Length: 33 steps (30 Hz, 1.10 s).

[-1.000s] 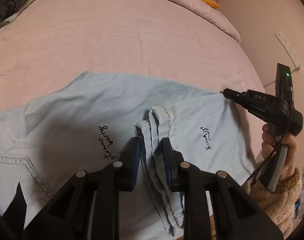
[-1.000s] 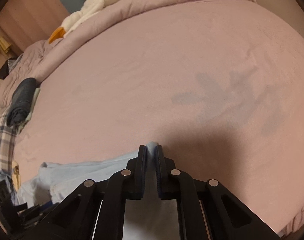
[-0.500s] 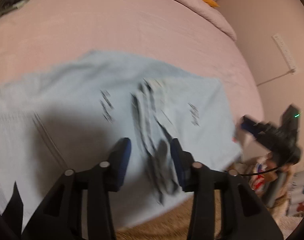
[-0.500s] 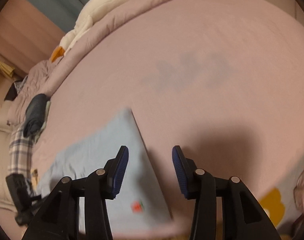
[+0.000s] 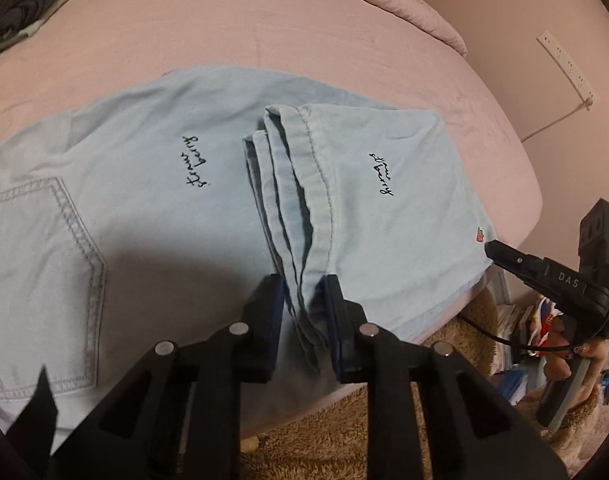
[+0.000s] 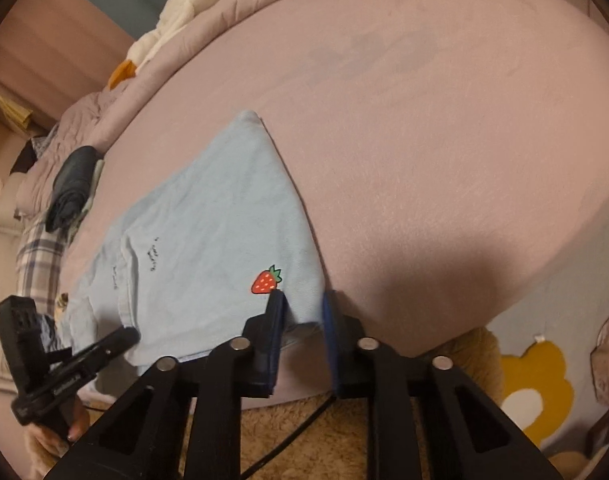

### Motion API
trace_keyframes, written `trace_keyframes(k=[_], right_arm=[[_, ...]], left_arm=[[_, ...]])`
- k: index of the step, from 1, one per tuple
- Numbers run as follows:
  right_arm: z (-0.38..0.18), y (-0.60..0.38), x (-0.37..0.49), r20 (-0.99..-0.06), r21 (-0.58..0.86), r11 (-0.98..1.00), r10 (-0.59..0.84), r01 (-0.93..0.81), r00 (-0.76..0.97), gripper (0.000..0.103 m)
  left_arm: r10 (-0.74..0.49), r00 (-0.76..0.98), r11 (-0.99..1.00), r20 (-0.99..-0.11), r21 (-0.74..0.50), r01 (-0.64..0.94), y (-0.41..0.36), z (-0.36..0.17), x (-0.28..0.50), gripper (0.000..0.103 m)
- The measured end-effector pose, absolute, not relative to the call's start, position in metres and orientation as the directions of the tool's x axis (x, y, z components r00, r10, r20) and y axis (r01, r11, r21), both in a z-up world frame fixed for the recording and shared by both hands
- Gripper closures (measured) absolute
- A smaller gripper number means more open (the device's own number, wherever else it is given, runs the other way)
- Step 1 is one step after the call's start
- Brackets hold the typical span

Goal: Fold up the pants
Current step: 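Press the folded legs flat with the left tool while the right tool releases the cuffs, then move the left tool to the elastic waistband of the jeans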

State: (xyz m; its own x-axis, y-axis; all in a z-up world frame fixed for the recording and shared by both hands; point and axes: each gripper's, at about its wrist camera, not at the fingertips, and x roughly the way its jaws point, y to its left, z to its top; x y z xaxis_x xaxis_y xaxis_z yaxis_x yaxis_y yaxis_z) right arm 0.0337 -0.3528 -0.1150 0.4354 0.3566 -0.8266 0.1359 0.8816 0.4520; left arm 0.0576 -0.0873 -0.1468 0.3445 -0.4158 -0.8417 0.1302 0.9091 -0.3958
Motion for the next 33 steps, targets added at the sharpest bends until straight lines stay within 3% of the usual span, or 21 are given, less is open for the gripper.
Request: trace_keyframes(k=[16,17,18,20,22,23,26,33], right_arm=[[-0.12,-0.343,0.033,-0.854,0.397,0.897,0.283,0.196,0.436,0.086],[-0.118,-0.341,0.033,-0.86,0.381,0.902,0.266,0.201,0.434,0.081],[-0.113,-0.339,0.031,-0.873,0.336,0.919,0.22,0.209,0.436,0.069],[-0.101,-0.333,0.029,-0.883,0.25,0.944,0.13,0.217,0.451,0.054],[-0.084,-0.324,0.028,-0.87,0.212,0.959,0.096,0.19,0.484,0.051],[-0.077,-0.319,0.029,-0.861,0.211,0.963,0.1,0.169,0.499,0.05],[-0.059,-0.3,0.033,-0.83,0.218,0.971,0.129,0.102,0.542,0.029],[-0.053,-0.239,0.042,-0.786,0.264,0.961,0.263,-0.081,0.56,0.026]], left_arm=[[-0.439,0.351,0.895,-0.827,-0.438,0.087,-0.07,-0.14,0.046,0.081],[-0.427,0.358,0.9,-0.83,-0.429,0.078,-0.066,-0.136,0.043,0.083],[-0.397,0.373,0.913,-0.839,-0.404,0.063,-0.06,-0.131,0.039,0.081],[-0.352,0.413,0.928,-0.84,-0.37,0.037,-0.048,-0.121,0.033,0.064],[-0.324,0.462,0.931,-0.826,-0.365,-0.001,-0.03,-0.109,0.025,0.029],[-0.302,0.496,0.93,-0.814,-0.367,-0.035,-0.017,-0.101,0.02,0.025],[-0.237,0.551,0.925,-0.8,-0.359,-0.125,0.014,-0.089,0.009,0.021],[-0.053,0.581,0.853,-0.813,-0.339,-0.397,0.095,-0.097,-0.021,0.016]])
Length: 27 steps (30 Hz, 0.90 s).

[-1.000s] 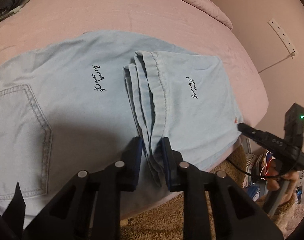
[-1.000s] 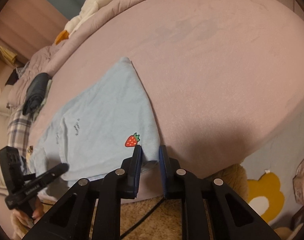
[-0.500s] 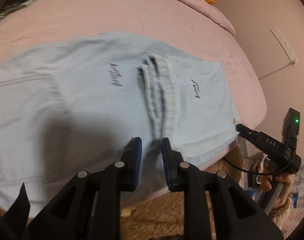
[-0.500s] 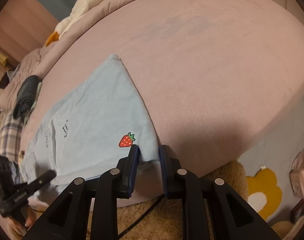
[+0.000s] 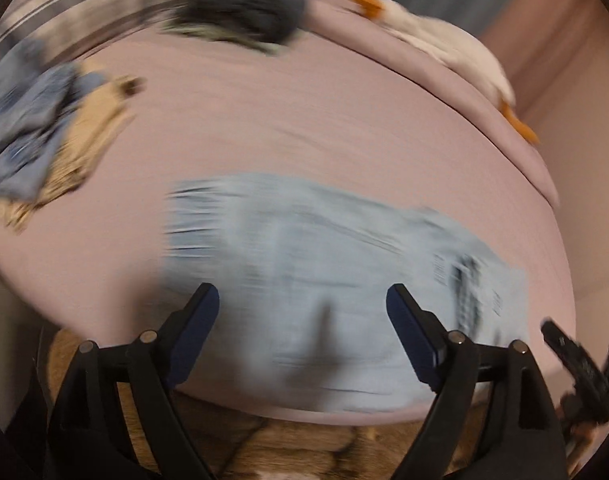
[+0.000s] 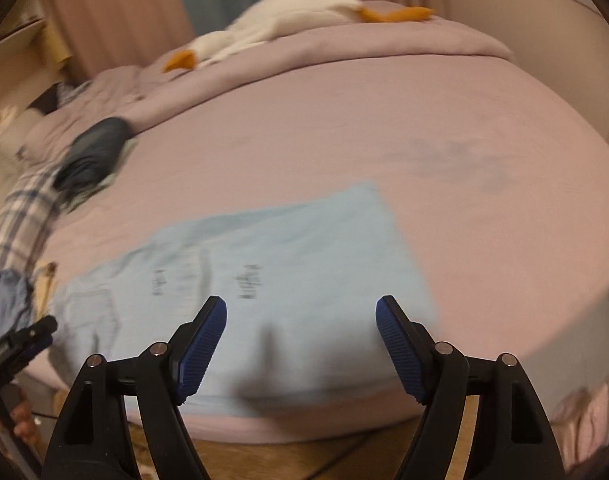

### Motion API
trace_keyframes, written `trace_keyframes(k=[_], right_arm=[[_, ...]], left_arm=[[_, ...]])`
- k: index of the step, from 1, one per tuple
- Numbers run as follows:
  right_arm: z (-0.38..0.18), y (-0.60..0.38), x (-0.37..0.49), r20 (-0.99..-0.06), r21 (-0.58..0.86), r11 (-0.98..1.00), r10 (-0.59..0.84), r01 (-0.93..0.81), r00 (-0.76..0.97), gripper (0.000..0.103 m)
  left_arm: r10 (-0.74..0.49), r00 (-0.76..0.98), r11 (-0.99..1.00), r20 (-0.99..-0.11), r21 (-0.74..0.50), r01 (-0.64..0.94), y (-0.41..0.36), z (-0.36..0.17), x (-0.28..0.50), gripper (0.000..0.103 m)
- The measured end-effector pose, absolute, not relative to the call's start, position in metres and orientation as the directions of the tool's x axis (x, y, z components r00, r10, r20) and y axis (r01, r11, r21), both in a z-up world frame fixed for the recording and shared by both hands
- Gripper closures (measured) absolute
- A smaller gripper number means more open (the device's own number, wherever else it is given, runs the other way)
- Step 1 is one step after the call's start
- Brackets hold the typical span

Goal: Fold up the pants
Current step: 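Move the left tool to the elastic waistband of the jeans, then grasp the elastic waistband with the left tool and lift it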

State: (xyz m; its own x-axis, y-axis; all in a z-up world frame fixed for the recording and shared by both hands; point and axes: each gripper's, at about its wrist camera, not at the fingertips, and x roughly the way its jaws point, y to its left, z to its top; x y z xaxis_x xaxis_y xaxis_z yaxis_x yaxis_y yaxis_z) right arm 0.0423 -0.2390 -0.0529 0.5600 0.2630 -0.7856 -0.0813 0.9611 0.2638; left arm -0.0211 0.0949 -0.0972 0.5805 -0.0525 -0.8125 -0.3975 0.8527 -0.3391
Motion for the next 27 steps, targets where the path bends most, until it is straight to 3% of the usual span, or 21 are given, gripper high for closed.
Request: trace_keyframes(k=[5,11,12,14,20,24,27], right_arm=[[-0.064,-0.208,0.05,-0.809,0.271,0.953,0.302,-0.136,0.505,0.026],[-0.064,-0.188,0.048,-0.816,0.27,0.945,0.327,-0.185,0.476,0.026],[-0.065,-0.188,0.047,-0.819,0.268,0.946,0.324,-0.184,0.474,0.026],[-0.066,-0.19,0.048,-0.822,0.267,0.948,0.318,-0.174,0.472,0.026],[-0.068,-0.195,0.049,-0.816,0.308,0.943,0.332,-0.129,0.474,0.026],[-0.07,-0.206,0.049,-0.806,0.345,0.935,0.342,-0.087,0.483,0.025],[-0.069,-0.215,0.047,-0.803,0.355,0.933,0.332,-0.05,0.494,0.026]], left_arm=[[-0.003,0.556,0.771,-0.831,-0.356,-0.528,0.126,-0.122,-0.038,0.016],[-0.076,0.537,0.69,-0.84,-0.433,-0.58,0.14,-0.148,-0.041,0.018],[-0.073,0.544,0.688,-0.836,-0.437,-0.579,0.139,-0.147,-0.042,0.02],[-0.084,0.574,0.696,-0.814,-0.46,-0.551,0.137,-0.146,-0.042,0.035],[-0.089,0.605,0.708,-0.792,-0.477,-0.52,0.134,-0.149,-0.034,0.042],[-0.138,0.607,0.695,-0.783,-0.513,-0.504,0.134,-0.146,-0.035,0.067],[-0.121,0.626,0.732,-0.77,-0.495,-0.467,0.121,-0.12,-0.031,0.07]])
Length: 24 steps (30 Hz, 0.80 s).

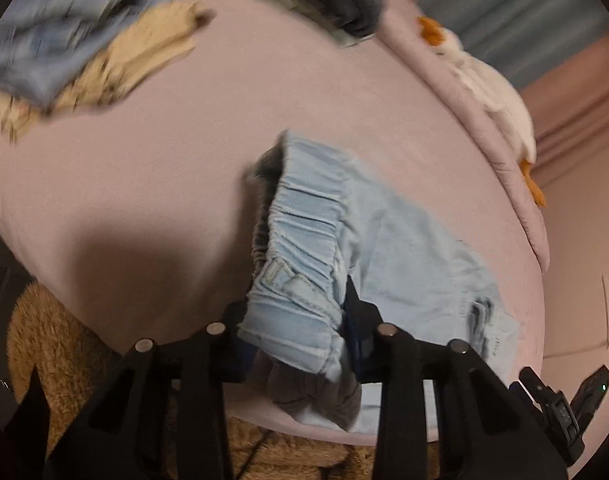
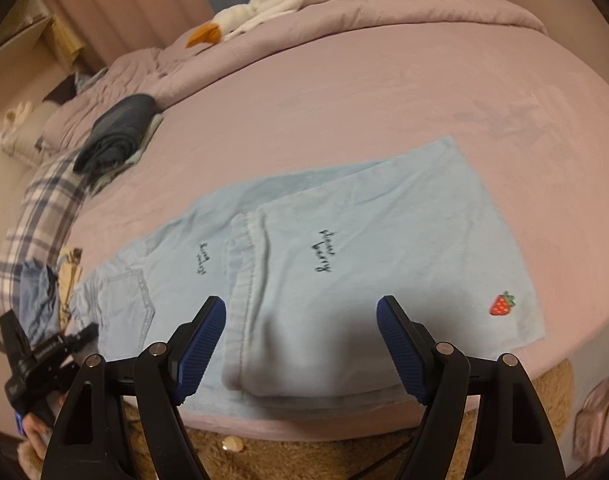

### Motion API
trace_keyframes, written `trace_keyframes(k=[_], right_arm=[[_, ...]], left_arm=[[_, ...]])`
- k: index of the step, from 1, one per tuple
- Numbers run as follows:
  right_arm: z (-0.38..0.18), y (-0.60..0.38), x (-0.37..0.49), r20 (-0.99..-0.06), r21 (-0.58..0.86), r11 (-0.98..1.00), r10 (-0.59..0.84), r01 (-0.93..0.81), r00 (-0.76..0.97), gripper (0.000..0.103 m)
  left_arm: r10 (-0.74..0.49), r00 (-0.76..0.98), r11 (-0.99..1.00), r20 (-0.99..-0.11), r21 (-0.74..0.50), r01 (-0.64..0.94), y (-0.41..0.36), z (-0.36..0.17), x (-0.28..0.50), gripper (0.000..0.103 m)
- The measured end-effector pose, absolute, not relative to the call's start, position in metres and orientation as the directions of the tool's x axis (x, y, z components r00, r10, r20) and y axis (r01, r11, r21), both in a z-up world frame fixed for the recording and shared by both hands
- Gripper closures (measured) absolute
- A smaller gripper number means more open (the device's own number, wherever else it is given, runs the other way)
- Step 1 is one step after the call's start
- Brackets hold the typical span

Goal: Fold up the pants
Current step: 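Grasp the elastic waistband with the left tool and lift it, then fold the waistband over onto the folded legs with the left tool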

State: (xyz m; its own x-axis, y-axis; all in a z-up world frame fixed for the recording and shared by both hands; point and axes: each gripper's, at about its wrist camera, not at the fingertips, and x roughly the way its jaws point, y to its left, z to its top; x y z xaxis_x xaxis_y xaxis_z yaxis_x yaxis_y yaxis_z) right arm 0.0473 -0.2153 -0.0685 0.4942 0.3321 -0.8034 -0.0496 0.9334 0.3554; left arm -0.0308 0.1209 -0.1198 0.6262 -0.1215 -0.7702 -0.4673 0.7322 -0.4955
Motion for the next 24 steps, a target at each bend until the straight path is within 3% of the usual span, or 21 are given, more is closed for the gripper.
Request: trace_keyframes(k=[6,10,15,20,22,24], right_arm=[[-0.063,-0.246,0.039,-0.788,0.367,0.93,0.293,0.031,0.541,0.025],[-0.061,-0.267,0.032,-0.776,0.386,0.919,0.278,0.078,0.567,0.026],[-0.06,-0.294,0.021,-0.771,0.375,0.915,0.22,0.147,0.597,0.025],[-0.066,-0.315,0.013,-0.774,0.383,0.902,0.196,0.198,0.602,0.025],[-0.07,-0.319,0.011,-0.78,0.383,0.898,0.189,0.215,0.597,0.025],[-0.076,-0.324,0.01,-0.787,0.39,0.89,0.19,0.235,0.586,0.025]], left_arm=[[-0.268,0.73,0.857,-0.629,-0.502,-0.118,0.047,-0.026,-0.005,0.073],[-0.412,0.698,0.861,-0.587,-0.501,0.086,-0.014,0.003,0.021,0.073],[-0.496,0.589,0.863,-0.638,-0.437,0.254,-0.104,-0.004,0.056,0.073],[-0.506,0.479,0.862,-0.717,-0.406,0.303,-0.157,-0.04,0.089,0.072],[-0.5,0.437,0.864,-0.748,-0.395,0.312,-0.173,-0.057,0.102,0.069],[-0.515,0.385,0.852,-0.766,-0.412,0.322,-0.182,-0.07,0.11,0.059]])
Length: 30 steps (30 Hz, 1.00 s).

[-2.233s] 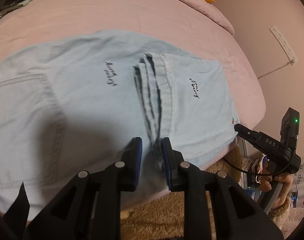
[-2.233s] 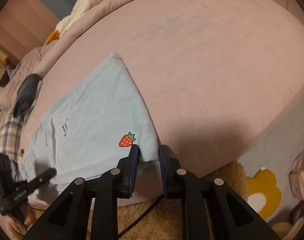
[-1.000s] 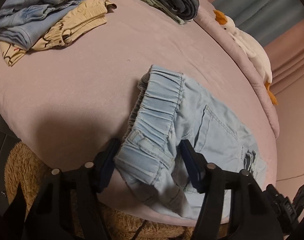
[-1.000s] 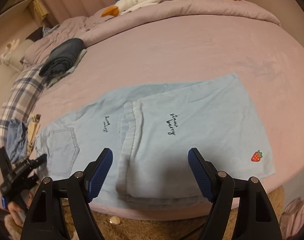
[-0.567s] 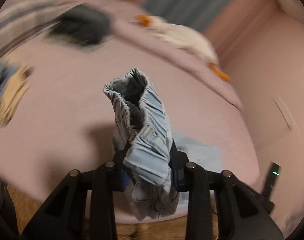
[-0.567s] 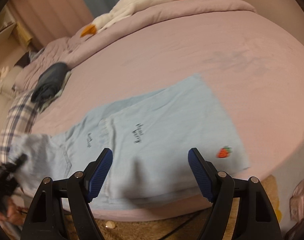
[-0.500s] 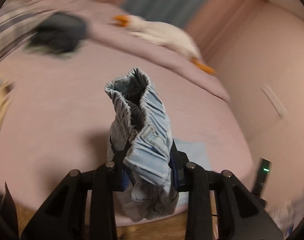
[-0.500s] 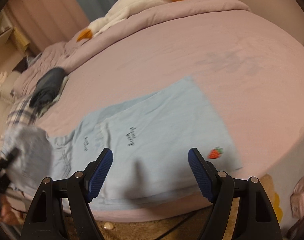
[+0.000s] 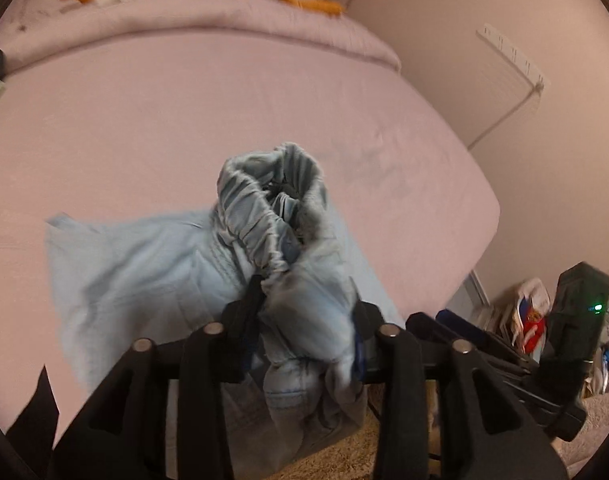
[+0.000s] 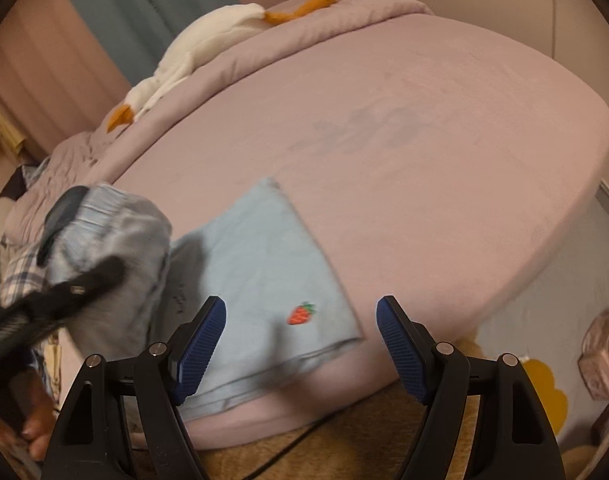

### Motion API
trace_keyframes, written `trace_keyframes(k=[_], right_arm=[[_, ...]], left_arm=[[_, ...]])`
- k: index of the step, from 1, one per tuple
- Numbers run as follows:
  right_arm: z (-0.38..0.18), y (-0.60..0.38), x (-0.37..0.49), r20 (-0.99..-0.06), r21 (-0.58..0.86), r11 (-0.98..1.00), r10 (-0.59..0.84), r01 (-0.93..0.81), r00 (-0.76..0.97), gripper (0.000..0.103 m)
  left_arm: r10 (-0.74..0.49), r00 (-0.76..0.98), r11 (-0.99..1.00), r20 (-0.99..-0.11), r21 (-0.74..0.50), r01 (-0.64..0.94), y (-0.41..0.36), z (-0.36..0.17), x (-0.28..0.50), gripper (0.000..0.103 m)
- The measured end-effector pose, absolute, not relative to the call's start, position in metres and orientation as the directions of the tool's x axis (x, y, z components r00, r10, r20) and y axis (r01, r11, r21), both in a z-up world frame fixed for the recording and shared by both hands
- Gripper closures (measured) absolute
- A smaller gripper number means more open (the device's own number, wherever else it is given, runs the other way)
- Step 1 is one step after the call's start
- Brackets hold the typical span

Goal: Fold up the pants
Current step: 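Fold the waistband over onto the folded legs with the left tool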

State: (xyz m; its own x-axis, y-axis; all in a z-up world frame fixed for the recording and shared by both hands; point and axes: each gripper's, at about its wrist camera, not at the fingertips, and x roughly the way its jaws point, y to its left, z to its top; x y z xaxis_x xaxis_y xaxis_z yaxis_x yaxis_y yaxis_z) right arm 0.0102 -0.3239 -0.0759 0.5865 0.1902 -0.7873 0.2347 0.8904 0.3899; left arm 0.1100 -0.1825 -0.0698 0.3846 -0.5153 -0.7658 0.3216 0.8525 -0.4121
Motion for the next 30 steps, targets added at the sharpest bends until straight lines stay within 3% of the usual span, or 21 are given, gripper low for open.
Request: trace_keyframes(k=[1,4,9,16,17,19,22,23,24,30], right_arm=[[-0.078,-0.325,0.01,-0.79,0.395,0.887,0.195,0.238,0.581,0.025],[-0.08,-0.33,0.008,-0.797,0.397,0.885,0.202,0.243,0.569,0.025],[-0.073,-0.33,0.009,-0.788,0.398,0.887,0.201,0.233,0.582,0.025],[-0.066,-0.304,0.025,-0.747,0.475,0.874,0.338,0.104,0.573,0.026],[-0.066,-0.295,0.028,-0.741,0.482,0.873,0.361,0.075,0.567,0.029],[-0.068,-0.284,0.031,-0.75,0.469,0.882,0.372,0.044,0.547,0.047],[-0.079,-0.27,0.042,-0.786,0.425,0.905,0.349,0.036,0.511,0.057],[-0.083,-0.268,0.045,-0.795,0.411,0.911,0.336,0.04,0.504,0.077],[-0.084,-0.268,0.046,-0.804,0.401,0.915,0.328,0.045,0.497,0.085],[-0.065,-0.295,0.031,-0.772,0.397,0.914,0.287,0.078,0.568,0.087]], left_arm=[[-0.532,0.358,0.842,-0.767,-0.433,0.324,-0.185,-0.073,0.111,0.051],[-0.647,0.286,0.759,-0.707,-0.562,0.33,-0.18,-0.067,0.108,0.047],[-0.597,0.428,0.801,-0.678,-0.528,0.281,-0.142,-0.037,0.09,0.023],[-0.388,0.512,0.911,-0.766,-0.402,0.088,-0.078,-0.056,0.071,0.022],[-0.373,0.504,0.915,-0.779,-0.399,0.061,-0.069,-0.063,0.069,0.022],[-0.355,0.488,0.917,-0.797,-0.398,0.017,-0.06,-0.075,0.063,0.022],[-0.339,0.468,0.919,-0.816,-0.394,-0.021,-0.047,-0.09,0.059,0.022],[-0.336,0.461,0.921,-0.822,-0.39,-0.025,-0.047,-0.094,0.059,0.022],[-0.33,0.455,0.923,-0.827,-0.383,-0.027,-0.047,-0.097,0.06,0.022],[-0.33,0.422,0.93,-0.845,-0.369,-0.012,-0.052,-0.11,0.057,0.022]])
